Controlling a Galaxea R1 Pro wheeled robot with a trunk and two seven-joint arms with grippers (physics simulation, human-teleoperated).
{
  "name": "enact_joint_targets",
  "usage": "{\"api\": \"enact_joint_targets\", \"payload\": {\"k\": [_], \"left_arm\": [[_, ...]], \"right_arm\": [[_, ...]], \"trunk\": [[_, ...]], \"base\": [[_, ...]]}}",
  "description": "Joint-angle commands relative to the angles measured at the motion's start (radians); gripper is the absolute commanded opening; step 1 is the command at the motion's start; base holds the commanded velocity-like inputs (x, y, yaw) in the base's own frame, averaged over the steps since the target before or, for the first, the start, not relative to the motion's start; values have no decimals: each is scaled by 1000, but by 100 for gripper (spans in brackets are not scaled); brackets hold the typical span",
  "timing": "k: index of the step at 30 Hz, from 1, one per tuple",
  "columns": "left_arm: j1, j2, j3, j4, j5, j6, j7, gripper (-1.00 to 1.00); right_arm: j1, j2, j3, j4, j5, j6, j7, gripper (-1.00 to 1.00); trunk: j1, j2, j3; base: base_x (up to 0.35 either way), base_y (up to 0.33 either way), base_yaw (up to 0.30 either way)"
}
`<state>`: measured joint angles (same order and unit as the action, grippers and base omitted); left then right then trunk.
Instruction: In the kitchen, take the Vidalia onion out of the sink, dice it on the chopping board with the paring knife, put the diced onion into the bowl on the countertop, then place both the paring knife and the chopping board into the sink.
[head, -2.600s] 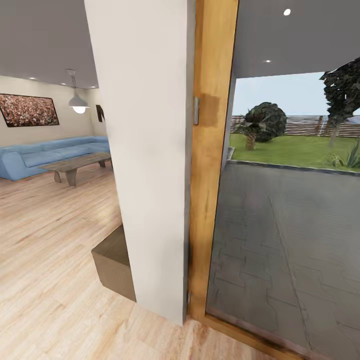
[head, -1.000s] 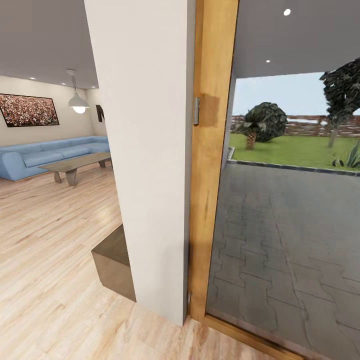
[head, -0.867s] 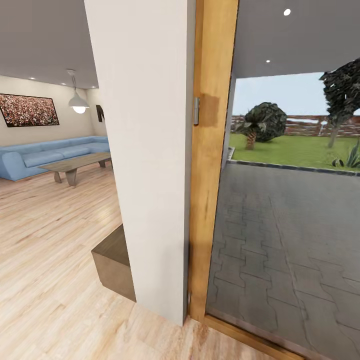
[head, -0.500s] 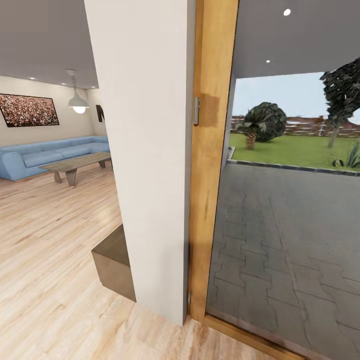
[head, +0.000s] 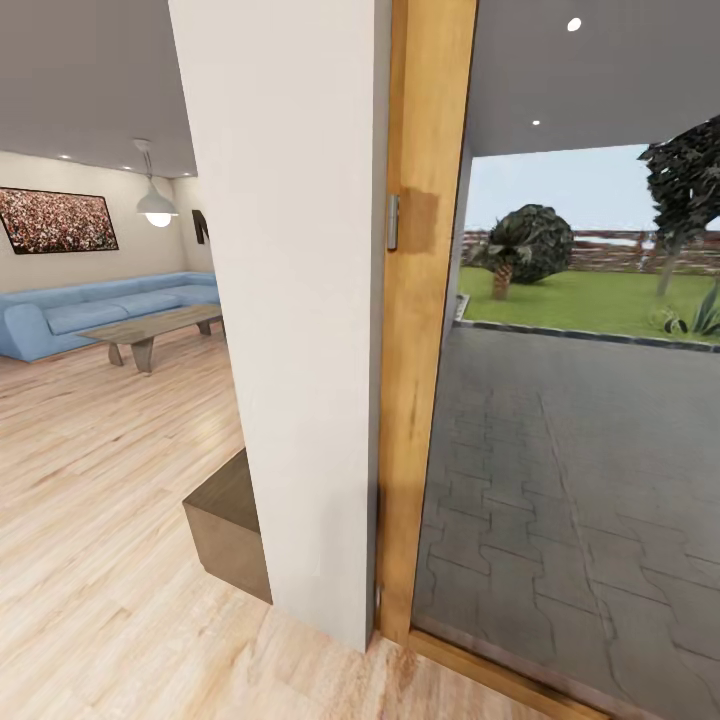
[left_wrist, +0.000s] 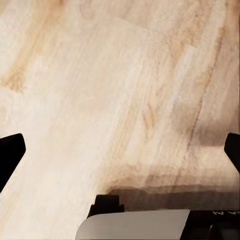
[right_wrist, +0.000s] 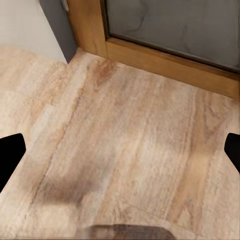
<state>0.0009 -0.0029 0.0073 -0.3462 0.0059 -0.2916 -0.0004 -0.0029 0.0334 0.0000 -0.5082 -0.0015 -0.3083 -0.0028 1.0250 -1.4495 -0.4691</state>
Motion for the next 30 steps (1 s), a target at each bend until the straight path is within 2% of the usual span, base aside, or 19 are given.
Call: {"api": "enact_joint_targets", "payload": {"k": [1,11,18,22,26,28,30], "left_arm": [[0,2,1,-31,-2,-52,2,100],[0,26,1,-37,2,-79,3,100],[0,27,0,-33,4,-80,3,100],[0,27,0,-30,5,-80,1,100],[0,29,-3,-29,5,-80,-3,100],[0,29,-3,-22,4,-80,-4,100],[0,28,-3,-16,4,-80,-5,100]], "right_arm": [[0,0,0,-18,-1,-3,0,100],[0,-3,-1,-15,-3,-14,0,100],[0,-3,-1,-14,-3,-15,0,100],[0,-4,-4,-15,-4,-15,0,100],[0,-5,-45,-15,-4,-15,0,100],[0,-6,-81,-15,-5,-15,1,100],[0,-6,-94,-15,-5,-15,2,100]], "trunk": [[0,0,-1],[0,0,0],[0,0,6],[0,0,10],[0,0,13],[0,0,15],[0,0,16]], "base": [[0,0,0],[0,0,-16],[-1,3,-198],[-126,183,-230],[-172,224,-256],[-170,206,-266],[-200,199,-276]]}}
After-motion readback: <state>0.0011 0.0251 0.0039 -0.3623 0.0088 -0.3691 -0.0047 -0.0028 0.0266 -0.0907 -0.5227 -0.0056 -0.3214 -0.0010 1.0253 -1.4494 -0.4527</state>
